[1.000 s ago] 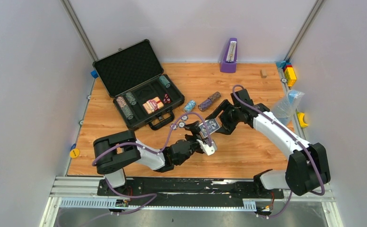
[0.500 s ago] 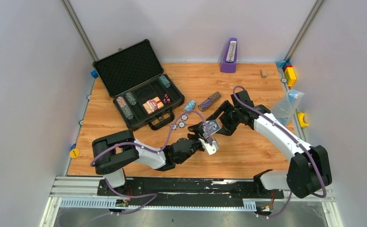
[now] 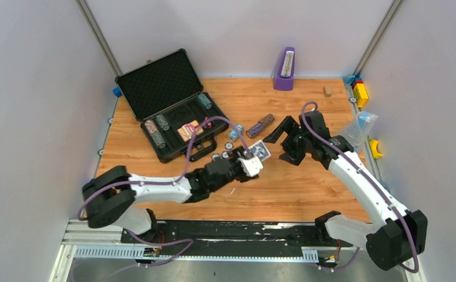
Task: Pack up texas hold em set
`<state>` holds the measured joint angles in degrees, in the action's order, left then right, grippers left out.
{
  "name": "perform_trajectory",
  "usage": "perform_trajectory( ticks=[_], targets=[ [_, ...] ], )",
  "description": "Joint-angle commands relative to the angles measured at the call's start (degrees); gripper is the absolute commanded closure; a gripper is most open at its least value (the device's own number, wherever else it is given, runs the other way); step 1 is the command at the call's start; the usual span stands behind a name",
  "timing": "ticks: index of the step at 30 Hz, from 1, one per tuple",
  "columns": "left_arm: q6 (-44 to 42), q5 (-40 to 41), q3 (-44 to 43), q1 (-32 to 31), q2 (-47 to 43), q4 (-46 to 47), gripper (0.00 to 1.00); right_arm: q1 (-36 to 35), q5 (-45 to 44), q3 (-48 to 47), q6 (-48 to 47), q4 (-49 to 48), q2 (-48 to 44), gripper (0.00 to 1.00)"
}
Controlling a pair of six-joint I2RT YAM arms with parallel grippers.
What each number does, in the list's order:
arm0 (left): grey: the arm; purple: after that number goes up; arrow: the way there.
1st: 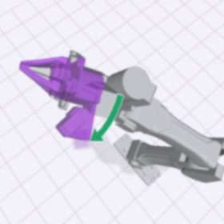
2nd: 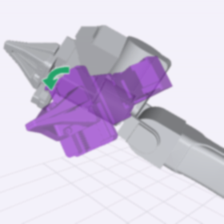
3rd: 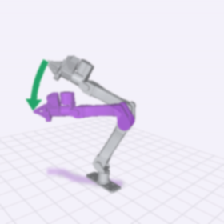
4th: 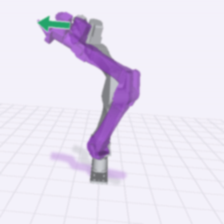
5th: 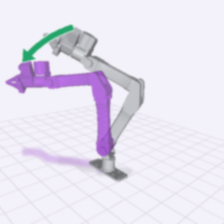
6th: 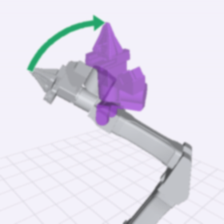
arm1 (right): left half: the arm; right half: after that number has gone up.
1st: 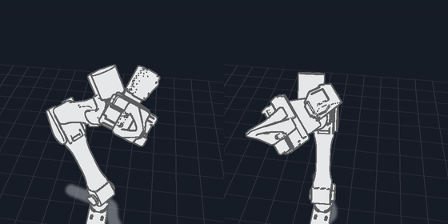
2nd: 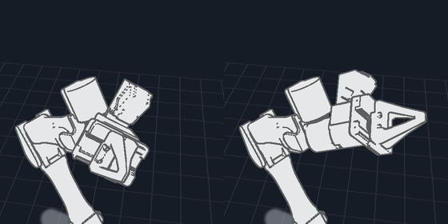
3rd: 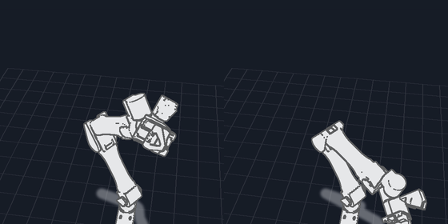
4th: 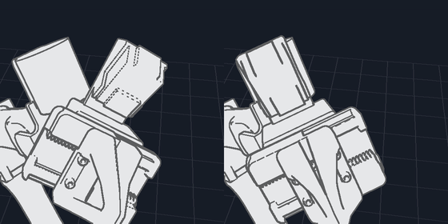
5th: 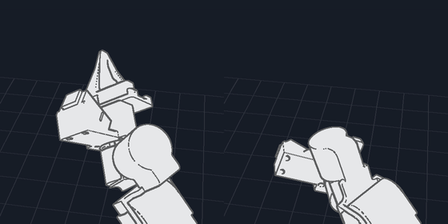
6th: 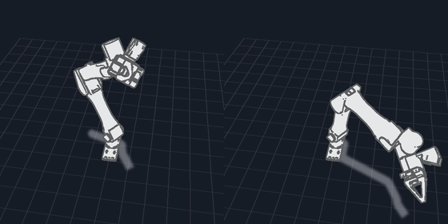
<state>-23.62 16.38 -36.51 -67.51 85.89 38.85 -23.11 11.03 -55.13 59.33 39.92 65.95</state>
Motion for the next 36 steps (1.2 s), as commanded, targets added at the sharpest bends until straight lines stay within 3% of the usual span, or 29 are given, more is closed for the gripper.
perform_trajectory(
  ticks=[1, 5, 8, 9, 14, 17, 24, 28, 36],
  targets=[
    [15.7, -10.8, -2.5, 10.4, -12.2, -13.9, 0.89, 1.8, -9.8, -2.7, -3.6, 0.3, -7.3, 0.08],
    [16.0, -7.1, -1.6, 20.4, -20.6, -23.6, 0.92, 1.8, -15.0, 2.0, -1.9, -2.1, -14.8, 0.08],
    [18.0, -14.0, -4.9, 30.3, -21.9, -32.1, 0.98, 1.8, -14.2, 5.9, -2.7, -6.1, -18.8, 0.08],
    [17.4, -17.4, -5.8, 34.6, -21.6, -35.4, 1.0, 1.8, -13.9, 6.8, -3.3, -7.1, -19.5, 0.08],
    [10.1, -15.8, -12.5, 43.1, -16.4, -42.0, 1.0, 1.8, -12.9, 6.2, -7.7, -8.0, -19.4, 0.09],
    [8.6, -19.0, -17.8, 49.7, -9.4, -46.3, 1.0, 1.8, -12.1, 5.2, -9.8, -7.8, -18.5, 0.1],
    [-5.1, -15.7, -29.0, 54.8, 2.0, -52.6, 1.0, 1.7, -9.4, 5.0, -11.2, -7.1, -18.3, 0.11],
    [-6.1, -20.8, -34.6, 59.9, 7.8, -56.8, 1.0, 1.8, -6.9, 4.6, -11.0, -7.1, -18.5, 0.11],
    [-10.3, -24.0, -37.8, 61.1, 14.3, -53.9, 1.0, 1.8, -6.6, 5.5, -11.3, -8.0, -20.2, 0.12]
  ],
)
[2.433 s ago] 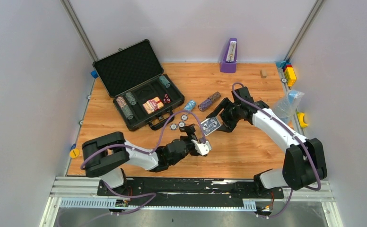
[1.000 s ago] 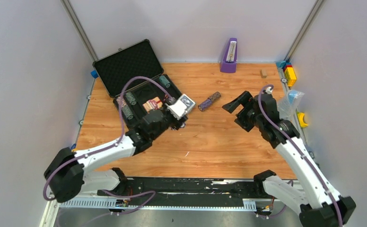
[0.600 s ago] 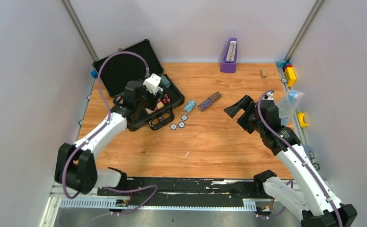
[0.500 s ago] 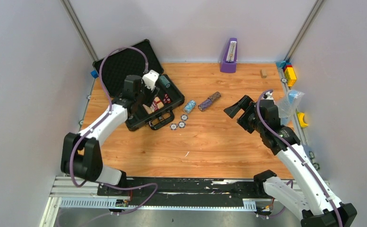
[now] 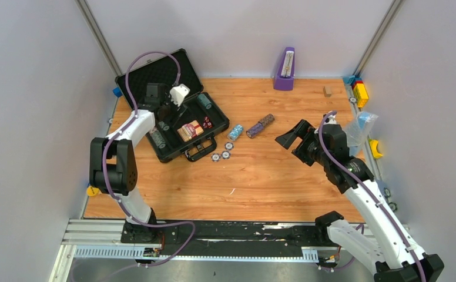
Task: Pack up texas hold em set
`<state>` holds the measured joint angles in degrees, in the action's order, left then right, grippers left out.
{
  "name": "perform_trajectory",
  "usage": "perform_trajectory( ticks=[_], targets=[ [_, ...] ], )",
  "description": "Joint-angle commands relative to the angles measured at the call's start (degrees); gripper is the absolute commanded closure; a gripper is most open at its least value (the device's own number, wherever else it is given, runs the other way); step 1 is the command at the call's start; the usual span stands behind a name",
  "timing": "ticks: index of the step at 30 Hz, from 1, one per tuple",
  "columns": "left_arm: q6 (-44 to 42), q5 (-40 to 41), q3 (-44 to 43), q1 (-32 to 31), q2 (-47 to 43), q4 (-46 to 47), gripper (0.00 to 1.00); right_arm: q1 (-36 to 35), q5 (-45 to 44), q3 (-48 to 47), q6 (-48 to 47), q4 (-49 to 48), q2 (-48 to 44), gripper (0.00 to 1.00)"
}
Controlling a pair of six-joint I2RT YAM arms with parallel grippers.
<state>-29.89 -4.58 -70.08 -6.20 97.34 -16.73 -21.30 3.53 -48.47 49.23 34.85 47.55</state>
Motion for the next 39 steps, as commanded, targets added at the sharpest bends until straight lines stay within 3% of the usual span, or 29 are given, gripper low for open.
perform_trajectory(
  ticks=[1, 9, 13, 19, 20, 21, 22, 24, 33, 39],
  targets=[
    [-4.8, -3.5, -5.4, -0.2, 3.5, 1.3, 1.0, -0.1, 0.9, -0.9, -1.2, -3.2, -2.2, 0.12],
    [-15.6, -16.7, -7.5, 0.3, 5.9, -3.7, 1.0, 0.0, 1.0, 0.2, -1.1, -4.4, -2.0, 0.12],
    [-16.7, -21.0, -12.0, 1.6, 8.8, -11.9, 1.0, 0.0, 2.3, 0.0, -1.1, -4.6, -1.2, 0.12],
    [-16.2, -28.1, -13.7, 3.3, 11.2, -13.6, 0.96, 0.0, 3.7, -0.1, -1.3, -5.0, -0.7, 0.12],
    [-15.4, -27.4, -14.4, 3.3, 11.5, -13.8, 0.85, 0.0, 3.8, -0.1, -1.2, -5.1, -0.6, 0.12],
    [-14.7, -25.2, -14.7, 3.4, 12.4, -14.1, 0.64, 0.0, 3.9, 0.0, -1.3, -5.2, -0.6, 0.12],
    [-14.0, -24.0, -15.6, 3.3, 12.8, -14.4, 0.16, 0.0, 4.2, 0.0, -1.3, -5.3, -0.6, 0.12],
    [-13.7, -21.8, -16.6, 3.3, 13.7, -15.8, 0.02, 0.0, 4.7, 0.2, -1.3, -5.6, -0.6, 0.12],
    [-9.1, -20.6, -16.2, 3.3, 8.7, -14.3, 0.0, 0.0, 5.2, 1.0, -0.8, -6.2, -0.3, 0.13],
    [2.1, -14.7, -16.9, 3.2, 6.9, -11.0, 0.0, -0.1, 4.8, 1.2, -0.8, -6.4, 0.0, 0.14]
  ],
)
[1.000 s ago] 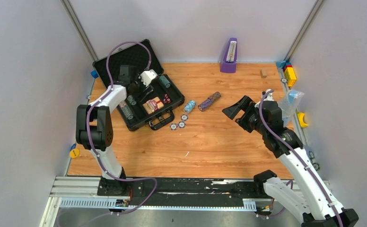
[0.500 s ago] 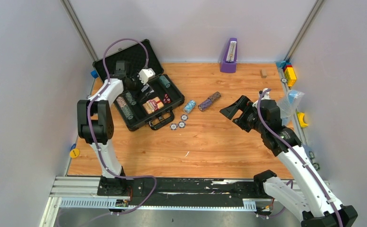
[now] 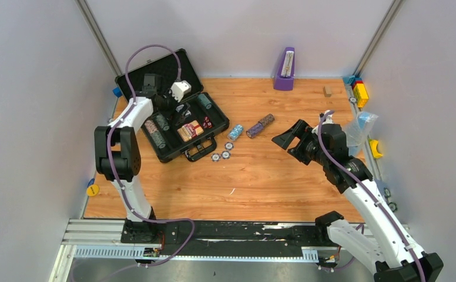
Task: Pack up texas hold em set
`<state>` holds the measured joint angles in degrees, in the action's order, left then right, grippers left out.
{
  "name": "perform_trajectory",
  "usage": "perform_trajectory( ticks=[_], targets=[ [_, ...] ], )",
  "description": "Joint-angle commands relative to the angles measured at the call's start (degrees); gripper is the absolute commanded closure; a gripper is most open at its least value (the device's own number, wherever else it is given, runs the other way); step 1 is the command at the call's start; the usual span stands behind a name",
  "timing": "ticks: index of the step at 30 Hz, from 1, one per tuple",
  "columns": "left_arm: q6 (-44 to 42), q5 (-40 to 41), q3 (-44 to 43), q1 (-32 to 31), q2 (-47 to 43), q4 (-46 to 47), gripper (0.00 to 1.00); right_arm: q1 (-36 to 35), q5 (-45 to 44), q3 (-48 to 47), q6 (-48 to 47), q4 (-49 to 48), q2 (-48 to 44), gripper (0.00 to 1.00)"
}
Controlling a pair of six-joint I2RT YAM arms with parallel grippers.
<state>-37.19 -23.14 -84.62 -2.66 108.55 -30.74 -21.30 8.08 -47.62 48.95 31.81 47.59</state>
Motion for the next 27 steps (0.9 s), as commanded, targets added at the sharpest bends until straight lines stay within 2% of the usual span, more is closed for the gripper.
perform_trajectory(
  ticks=[1, 5, 8, 11, 14, 20, 22, 23, 24, 25, 26, 27],
  targets=[
    [13.5, 6.3, -3.3, -0.3, -4.1, 2.4, 0.0, 0.0, 0.1, 0.4, -0.5, -3.5, 0.1, 0.14],
    [25.2, 15.5, -7.0, -0.3, -1.9, -1.5, 0.0, -0.1, 0.3, 0.6, -0.1, -3.9, 1.3, 0.15],
    [31.5, 20.0, -6.4, -0.3, -2.3, -2.0, 0.0, 0.0, 0.6, 1.0, 0.1, -4.1, 1.9, 0.15],
    [36.3, 27.9, -6.0, -0.3, -3.1, -3.1, 0.0, -0.1, 0.0, 2.8, 0.8, -5.4, 1.7, 0.15],
    [38.8, 28.6, 0.6, -0.3, -6.5, 2.0, 0.0, -0.1, -0.6, 4.3, 2.1, -6.5, 1.5, 0.15],
    [43.0, 30.2, 16.3, -0.3, -21.3, 20.1, 0.0, 0.0, -0.5, 4.5, 1.8, -7.0, 2.4, 0.15],
    [47.2, 31.7, 18.1, -0.3, -22.8, 20.8, 0.0, 0.0, -0.7, 4.6, 1.7, -7.0, 2.3, 0.15],
    [54.1, 33.9, 18.1, -0.3, -22.4, 19.9, 0.0, 0.0, -0.7, 4.7, 1.9, -7.0, 2.1, 0.15],
    [57.1, 37.3, 18.0, -0.1, -20.9, 18.1, 0.0, 0.0, -0.6, 4.8, 2.1, -7.0, 1.9, 0.15],
    [57.7, 36.4, 16.6, 0.1, -19.9, 17.3, 0.02, 0.0, -0.5, 5.0, 2.2, -7.1, 1.8, 0.15],
    [57.4, 34.0, 15.4, 0.4, -17.2, 14.3, 0.05, 0.0, -0.3, 5.1, 2.3, -7.1, 1.6, 0.15],
    [58.8, 33.6, 11.9, 0.4, -15.8, 12.1, 0.15, -0.1, -0.3, 5.2, 2.2, -7.1, 1.3, 0.15]
  ],
)
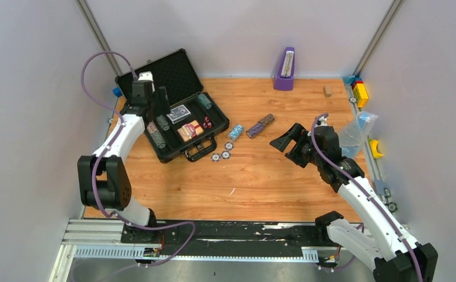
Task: Pack up texas hold em set
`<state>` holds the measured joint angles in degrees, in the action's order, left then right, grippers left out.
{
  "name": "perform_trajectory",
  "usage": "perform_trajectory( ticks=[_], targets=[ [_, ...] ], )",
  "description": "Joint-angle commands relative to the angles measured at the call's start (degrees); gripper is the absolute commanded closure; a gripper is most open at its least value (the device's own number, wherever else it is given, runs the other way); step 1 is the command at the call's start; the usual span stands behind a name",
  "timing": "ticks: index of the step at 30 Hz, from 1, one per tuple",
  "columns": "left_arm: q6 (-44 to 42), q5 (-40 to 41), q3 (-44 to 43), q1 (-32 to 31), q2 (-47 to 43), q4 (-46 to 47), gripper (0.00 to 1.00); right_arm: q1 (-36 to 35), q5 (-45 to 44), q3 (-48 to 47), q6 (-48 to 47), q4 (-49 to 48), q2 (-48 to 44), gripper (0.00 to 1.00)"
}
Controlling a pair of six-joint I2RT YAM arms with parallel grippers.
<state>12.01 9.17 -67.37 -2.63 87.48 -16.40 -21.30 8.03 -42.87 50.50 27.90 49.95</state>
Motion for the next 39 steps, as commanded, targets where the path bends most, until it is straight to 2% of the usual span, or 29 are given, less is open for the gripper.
perform_trajectory(
  ticks=[1, 2, 3, 4, 6, 11, 19, 26, 32, 39],
  targets=[
    [10.6, 1.4, -7.1, 0.4, 8.1, -6.6, 0.22, 0.0, -0.2, 0.7, 0.7, -3.2, -1.3, 0.15],
    [11.0, 0.6, -9.3, 0.4, 9.3, -8.0, 0.42, 0.0, -0.3, 0.9, 0.8, -3.2, -1.5, 0.15],
    [10.8, -1.6, -9.8, 0.4, 11.0, -8.8, 0.56, 0.0, -0.4, 1.2, 0.9, -3.3, -1.8, 0.15],
    [10.9, -2.7, -10.1, 0.4, 11.6, -8.7, 0.87, 0.0, -0.5, 1.5, 0.8, -3.3, -2.0, 0.15],
    [11.9, -5.4, -9.7, 0.4, 13.0, -8.0, 0.99, 0.0, -0.5, 1.6, 0.8, -3.3, -2.2, 0.15],
    [13.4, -8.7, -9.6, 0.4, 15.8, -6.5, 1.0, 0.0, -0.5, 1.3, 0.3, -3.3, -2.0, 0.15],
    [13.7, -6.5, -11.5, 0.4, 21.2, -4.7, 1.0, -0.1, -0.5, 1.3, -0.1, -3.3, -2.4, 0.15],
    [12.0, -5.8, -19.9, 0.3, 27.5, -11.8, 1.0, 0.0, -0.8, 1.3, -0.1, -3.2, -2.8, 0.15],
    [11.4, -2.4, -20.5, 0.4, 22.0, -17.1, 1.0, 0.0, -0.5, 1.0, -0.2, -3.3, -2.3, 0.15],
    [10.3, -3.7, -25.2, 0.3, 14.1, -21.5, 0.96, 0.0, -0.4, -0.1, -0.5, -3.3, -2.2, 0.15]
  ],
)
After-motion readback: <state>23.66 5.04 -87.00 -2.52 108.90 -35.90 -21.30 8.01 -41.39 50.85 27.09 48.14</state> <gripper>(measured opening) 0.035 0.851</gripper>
